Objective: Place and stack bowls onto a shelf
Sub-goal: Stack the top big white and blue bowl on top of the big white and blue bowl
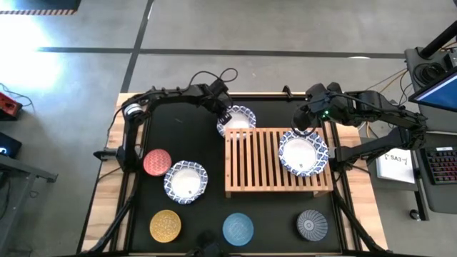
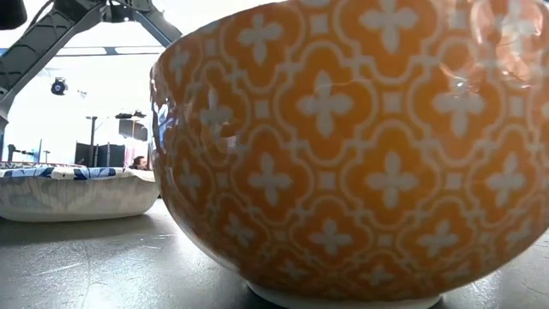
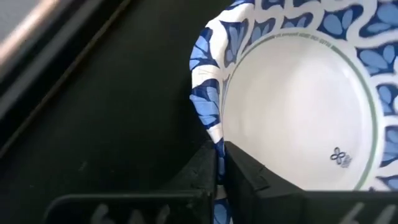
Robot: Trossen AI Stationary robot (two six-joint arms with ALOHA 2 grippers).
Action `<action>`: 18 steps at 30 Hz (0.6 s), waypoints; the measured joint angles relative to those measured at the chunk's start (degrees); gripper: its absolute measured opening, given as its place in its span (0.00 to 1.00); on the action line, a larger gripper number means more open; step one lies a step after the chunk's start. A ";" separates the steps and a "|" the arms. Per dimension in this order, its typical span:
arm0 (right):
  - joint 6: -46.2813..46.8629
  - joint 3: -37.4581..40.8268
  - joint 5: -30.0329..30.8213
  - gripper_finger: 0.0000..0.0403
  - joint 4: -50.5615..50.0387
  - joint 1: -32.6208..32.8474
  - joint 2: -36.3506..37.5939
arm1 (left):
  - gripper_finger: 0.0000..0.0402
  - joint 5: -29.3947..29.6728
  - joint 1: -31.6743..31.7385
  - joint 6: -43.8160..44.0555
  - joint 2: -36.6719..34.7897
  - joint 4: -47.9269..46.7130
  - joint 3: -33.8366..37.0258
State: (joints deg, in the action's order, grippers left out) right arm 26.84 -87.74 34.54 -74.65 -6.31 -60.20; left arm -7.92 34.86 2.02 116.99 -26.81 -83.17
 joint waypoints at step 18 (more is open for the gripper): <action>0.74 0.00 2.70 0.41 0.60 0.00 -0.79 | 0.00 2.89 0.27 -1.51 -0.57 -0.22 -23.19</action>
State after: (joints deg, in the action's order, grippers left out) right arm 27.58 -87.74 37.24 -74.05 -6.31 -61.00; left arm -5.04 35.12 0.51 116.42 -27.02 -106.36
